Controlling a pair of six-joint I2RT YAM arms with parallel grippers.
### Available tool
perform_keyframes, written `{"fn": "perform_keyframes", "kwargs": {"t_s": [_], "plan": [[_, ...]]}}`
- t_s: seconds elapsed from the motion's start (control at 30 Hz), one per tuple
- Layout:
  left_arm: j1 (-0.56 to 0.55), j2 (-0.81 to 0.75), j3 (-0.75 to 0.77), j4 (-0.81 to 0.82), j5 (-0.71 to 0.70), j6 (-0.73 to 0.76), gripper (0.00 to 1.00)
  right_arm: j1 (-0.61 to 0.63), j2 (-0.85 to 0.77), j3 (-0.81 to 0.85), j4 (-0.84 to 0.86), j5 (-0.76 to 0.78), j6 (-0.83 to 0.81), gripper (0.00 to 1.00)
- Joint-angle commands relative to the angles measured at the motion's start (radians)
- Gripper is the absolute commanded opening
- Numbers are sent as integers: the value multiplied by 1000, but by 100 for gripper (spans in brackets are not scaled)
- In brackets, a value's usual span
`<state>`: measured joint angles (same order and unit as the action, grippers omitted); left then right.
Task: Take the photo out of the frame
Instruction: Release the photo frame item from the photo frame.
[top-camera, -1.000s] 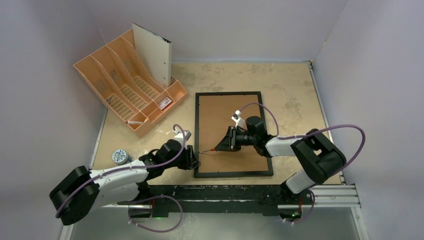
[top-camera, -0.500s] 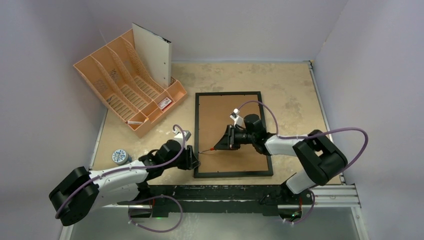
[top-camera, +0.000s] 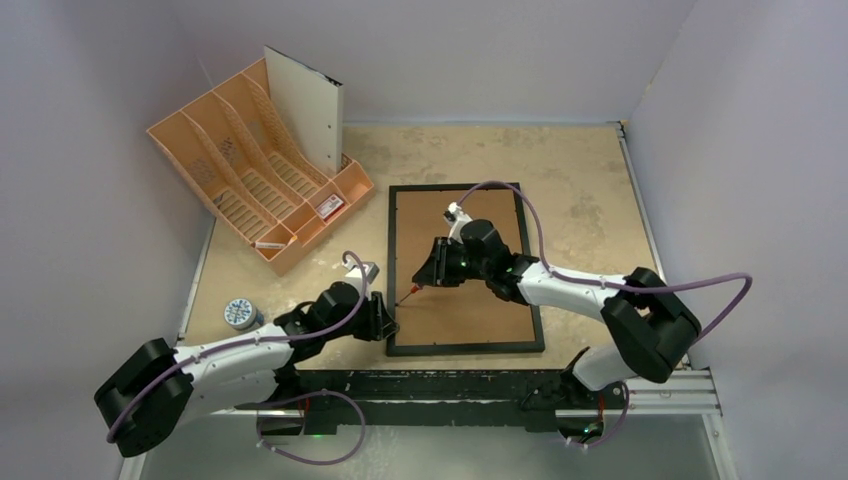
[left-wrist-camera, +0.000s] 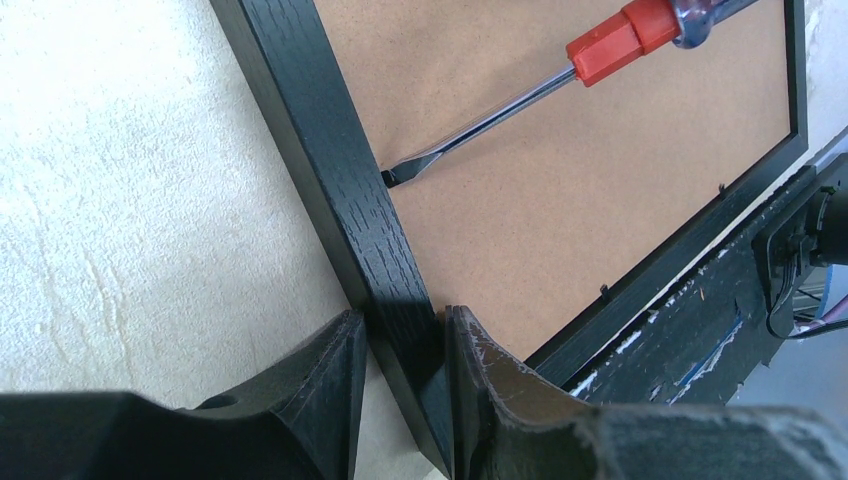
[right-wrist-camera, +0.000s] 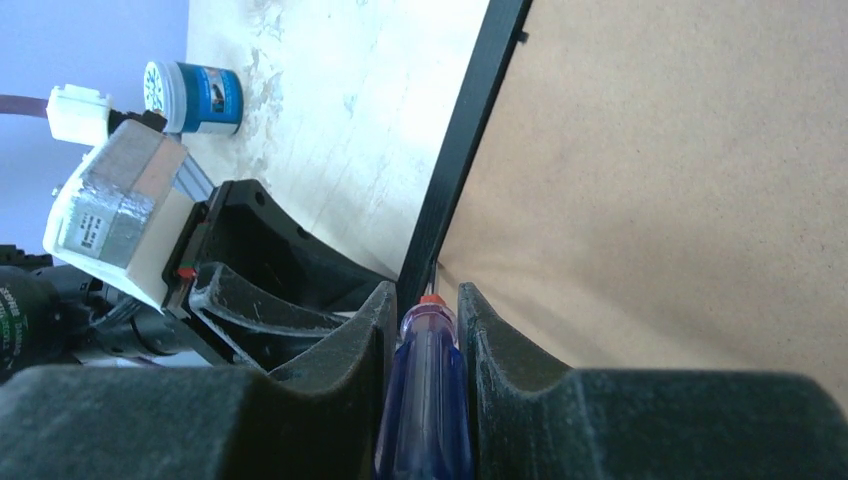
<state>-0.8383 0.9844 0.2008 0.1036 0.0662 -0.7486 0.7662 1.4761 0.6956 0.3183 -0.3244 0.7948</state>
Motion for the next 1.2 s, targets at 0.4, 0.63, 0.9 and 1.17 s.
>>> {"fn": "perform_keyframes", "kwargs": {"t_s": [0.4,0.63,0.9,1.17], "plan": [[-8,-1,-43,-87,-20,4,0,262,27,120,-181,231,133,0],[-8,-19,-47,-97,-31,-3,0,380,59,176,-233,405,251,0],[-7,-35,-51,-102,-36,-9,0,521,133,330,-405,627,353,0],[-8,-50,-49,-137,-47,-14,0,559,124,351,-453,716,431,0]]}}
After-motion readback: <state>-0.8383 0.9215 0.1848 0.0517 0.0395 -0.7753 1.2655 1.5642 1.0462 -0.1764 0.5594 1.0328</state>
